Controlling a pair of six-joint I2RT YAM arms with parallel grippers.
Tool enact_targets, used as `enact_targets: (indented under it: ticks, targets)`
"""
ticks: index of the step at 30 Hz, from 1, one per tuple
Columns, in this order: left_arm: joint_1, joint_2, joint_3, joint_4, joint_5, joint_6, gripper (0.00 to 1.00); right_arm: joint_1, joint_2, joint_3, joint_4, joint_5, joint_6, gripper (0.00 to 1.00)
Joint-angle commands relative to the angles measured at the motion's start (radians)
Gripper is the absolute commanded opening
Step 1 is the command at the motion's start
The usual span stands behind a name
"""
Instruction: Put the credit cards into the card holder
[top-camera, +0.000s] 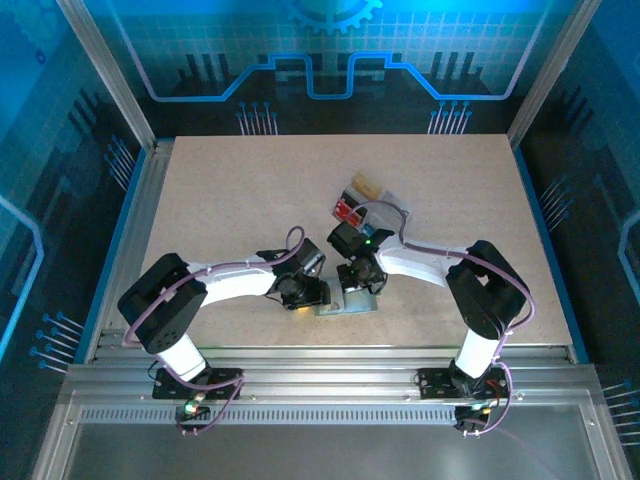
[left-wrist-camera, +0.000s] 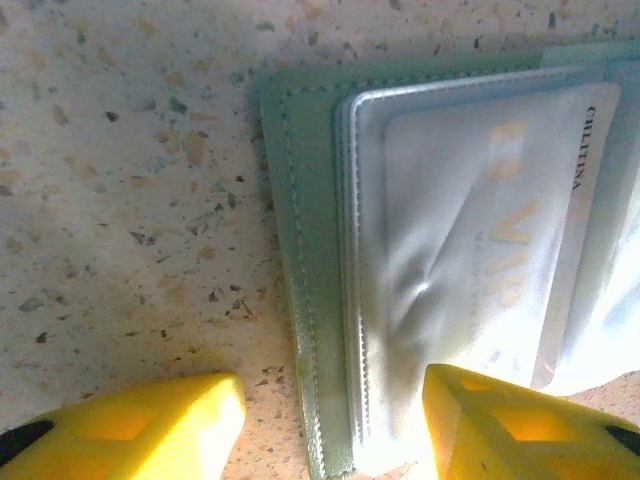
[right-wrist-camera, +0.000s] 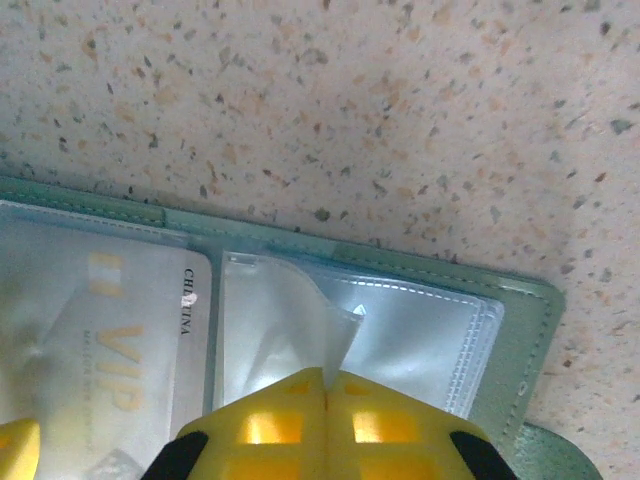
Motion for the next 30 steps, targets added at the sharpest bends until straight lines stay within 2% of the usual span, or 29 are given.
enact_targets:
  ticks: [1, 5, 10, 14, 16, 23, 30]
  targets:
    - [-0.005, 0.098, -0.062, 0.043, -0.049, 0.002, 0.54, 0.011, -0.035, 0.033, -0.064, 0.034, -0.025, 0.00]
    - [-0.007, 0.094, -0.067, 0.055, -0.041, 0.003, 0.54, 0.024, -0.039, 0.057, -0.057, -0.025, -0.040, 0.00]
    - [-0.020, 0.096, -0.064, 0.085, -0.014, -0.008, 0.54, 0.028, -0.017, 0.074, 0.012, -0.180, -0.025, 0.02]
    - [-0.017, 0.065, -0.074, 0.083, 0.001, -0.034, 0.54, 0.015, 0.010, 0.080, 0.070, -0.261, 0.004, 0.15]
    - [-0.007, 0.023, -0.096, 0.092, 0.023, -0.050, 0.55, 0.012, 0.019, 0.085, 0.095, -0.291, 0.016, 0.22]
    - [0.010, -0.163, -0.172, 0.042, 0.046, -0.066, 0.60, 0.008, 0.054, 0.111, 0.135, -0.347, 0.052, 0.26]
    - [0.063, -0.441, -0.286, -0.088, 0.016, -0.091, 0.61, 0.051, 0.098, 0.121, 0.185, -0.386, 0.088, 0.35]
